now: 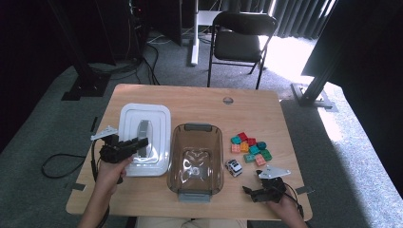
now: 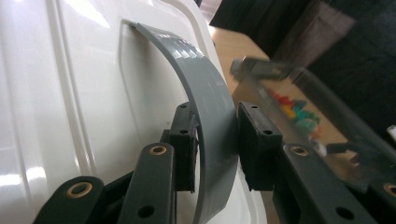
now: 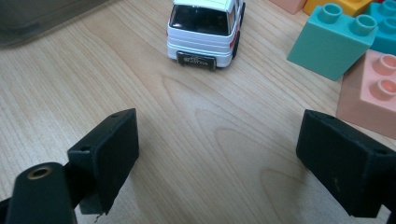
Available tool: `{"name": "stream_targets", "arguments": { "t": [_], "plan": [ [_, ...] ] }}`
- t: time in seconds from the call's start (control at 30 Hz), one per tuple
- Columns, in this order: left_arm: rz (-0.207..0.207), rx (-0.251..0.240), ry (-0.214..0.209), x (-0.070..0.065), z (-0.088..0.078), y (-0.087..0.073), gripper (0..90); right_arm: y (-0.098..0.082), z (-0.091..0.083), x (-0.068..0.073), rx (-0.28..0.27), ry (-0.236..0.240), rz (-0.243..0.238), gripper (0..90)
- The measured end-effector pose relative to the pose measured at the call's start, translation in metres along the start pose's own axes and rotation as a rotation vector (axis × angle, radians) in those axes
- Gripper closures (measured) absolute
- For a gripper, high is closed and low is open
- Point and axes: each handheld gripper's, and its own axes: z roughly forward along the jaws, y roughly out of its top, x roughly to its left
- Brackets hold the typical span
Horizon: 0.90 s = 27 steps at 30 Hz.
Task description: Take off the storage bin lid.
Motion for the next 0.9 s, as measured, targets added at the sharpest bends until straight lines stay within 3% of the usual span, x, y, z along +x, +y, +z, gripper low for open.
{"name": "stream_targets", "arguments": {
  "t": [0.17,0.3,0.57,0.77,0.9],
  "plan": [
    [-0.033,0.029,-0.012,0.010,0.015,-0.010,70.2,0.000,0.000,0.000,0.000,0.000,0.000,12.6],
    [-0.091,0.048,-0.014,0.021,0.027,-0.017,70.5,0.000,0.000,0.000,0.000,0.000,0.001,12.6],
    [-0.147,0.080,-0.012,0.038,0.046,-0.026,69.4,0.000,0.000,0.000,-0.001,0.000,-0.001,12.6],
    [-0.179,0.119,0.032,0.052,0.056,-0.033,65.6,0.000,0.000,0.000,0.000,0.000,0.000,12.6],
    [-0.169,0.114,0.057,0.054,0.059,-0.036,64.4,0.000,0.000,0.000,0.000,0.000,0.001,12.6]
  ]
}}
